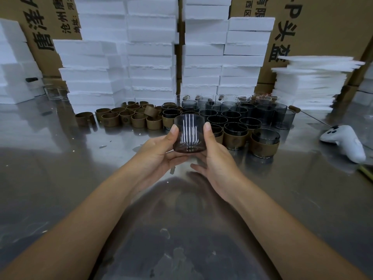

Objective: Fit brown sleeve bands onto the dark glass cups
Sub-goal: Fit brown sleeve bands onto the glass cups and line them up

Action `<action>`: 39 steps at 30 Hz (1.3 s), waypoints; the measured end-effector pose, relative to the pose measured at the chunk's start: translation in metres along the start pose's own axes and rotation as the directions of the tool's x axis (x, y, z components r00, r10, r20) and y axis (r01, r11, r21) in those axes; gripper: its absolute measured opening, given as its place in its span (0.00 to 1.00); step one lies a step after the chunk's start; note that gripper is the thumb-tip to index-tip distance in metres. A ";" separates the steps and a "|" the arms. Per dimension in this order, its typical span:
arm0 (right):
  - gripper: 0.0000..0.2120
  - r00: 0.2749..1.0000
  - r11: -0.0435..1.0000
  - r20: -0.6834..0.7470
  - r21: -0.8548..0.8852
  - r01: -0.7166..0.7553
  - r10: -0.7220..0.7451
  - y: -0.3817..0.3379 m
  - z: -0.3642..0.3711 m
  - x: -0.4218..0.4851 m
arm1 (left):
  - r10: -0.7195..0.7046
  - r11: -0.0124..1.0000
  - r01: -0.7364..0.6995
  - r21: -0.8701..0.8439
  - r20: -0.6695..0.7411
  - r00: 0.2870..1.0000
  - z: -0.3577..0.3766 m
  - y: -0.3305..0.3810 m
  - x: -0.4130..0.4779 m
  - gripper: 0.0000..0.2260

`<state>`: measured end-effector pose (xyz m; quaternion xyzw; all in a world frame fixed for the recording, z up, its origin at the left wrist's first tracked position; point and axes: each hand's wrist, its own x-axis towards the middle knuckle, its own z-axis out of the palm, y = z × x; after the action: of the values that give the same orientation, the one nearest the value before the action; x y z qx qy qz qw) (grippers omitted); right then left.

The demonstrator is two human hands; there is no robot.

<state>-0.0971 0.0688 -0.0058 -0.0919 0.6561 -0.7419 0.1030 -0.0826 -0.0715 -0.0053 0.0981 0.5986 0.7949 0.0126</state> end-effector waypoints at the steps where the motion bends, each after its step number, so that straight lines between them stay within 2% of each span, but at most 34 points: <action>1: 0.33 1.000 1.000 0.002 -0.002 0.015 -0.015 0.000 -0.001 0.000 | 0.009 0.999 -0.008 0.033 -0.035 0.999 0.000 0.000 0.001 0.21; 4: 0.29 0.996 0.996 -0.016 -0.015 0.093 -0.093 0.000 -0.003 -0.002 | 0.042 0.997 -0.032 0.076 -0.127 0.991 -0.001 -0.002 0.002 0.23; 7: 0.29 0.984 0.988 -0.094 -0.016 0.151 -0.152 0.001 -0.002 -0.002 | 0.017 0.997 -0.007 0.077 -0.126 0.992 0.000 -0.002 0.001 0.22; 10: 0.27 0.980 0.986 -0.103 -0.016 0.168 -0.169 0.003 -0.002 -0.003 | -0.005 0.991 0.020 0.133 -0.112 0.994 0.005 -0.004 0.000 0.29; 13: 0.19 0.984 0.987 -0.071 0.002 0.163 -0.162 0.002 -0.001 -0.005 | 0.036 0.983 -0.009 0.185 -0.140 0.990 0.008 -0.005 -0.001 0.24; 15: 0.18 0.987 0.988 -0.047 0.027 0.155 -0.153 0.001 -0.002 -0.005 | 0.050 0.981 -0.022 0.195 -0.137 0.989 0.007 -0.004 -0.002 0.21; 18: 0.21 0.992 0.990 -0.027 0.065 0.122 -0.120 0.001 -0.005 -0.003 | 0.033 0.986 -0.015 0.169 -0.105 0.994 0.006 -0.002 -0.002 0.18; 20: 0.21 0.995 0.990 -0.014 0.102 0.102 -0.101 0.001 -0.006 -0.002 | 0.018 0.990 -0.007 0.144 -0.073 0.997 0.006 -0.001 -0.002 0.21; 24: 0.17 0.998 0.961 0.005 0.270 0.064 -0.068 -0.004 -0.008 -0.002 | -0.005 1.000 0.006 0.016 -0.054 0.999 0.006 0.002 -0.002 0.17; 26: 0.19 0.997 0.950 0.003 0.305 0.069 -0.073 -0.005 -0.008 -0.003 | -0.005 1.000 0.005 -0.010 -0.039 0.999 0.007 0.003 -0.002 0.17; 30: 0.24 0.992 0.959 -0.020 0.254 0.123 -0.122 -0.004 -0.006 -0.003 | -0.002 1.000 0.002 -0.025 -0.009 1.000 0.007 0.003 -0.003 0.18; 35: 0.28 0.998 0.996 0.013 0.070 0.063 -0.064 0.000 -0.003 -0.001 | 0.009 0.997 -0.009 0.073 -0.004 1.000 0.006 0.000 -0.002 0.18; 39: 0.16 0.989 0.986 -0.046 0.080 0.147 -0.143 0.000 -0.004 -0.003 | 0.089 0.983 -0.061 0.170 -0.161 0.983 0.004 -0.003 0.000 0.21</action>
<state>-0.0957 0.0735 -0.0059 -0.1202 0.6180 -0.7759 0.0394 -0.0820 -0.0672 -0.0069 0.0539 0.6570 0.7481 -0.0761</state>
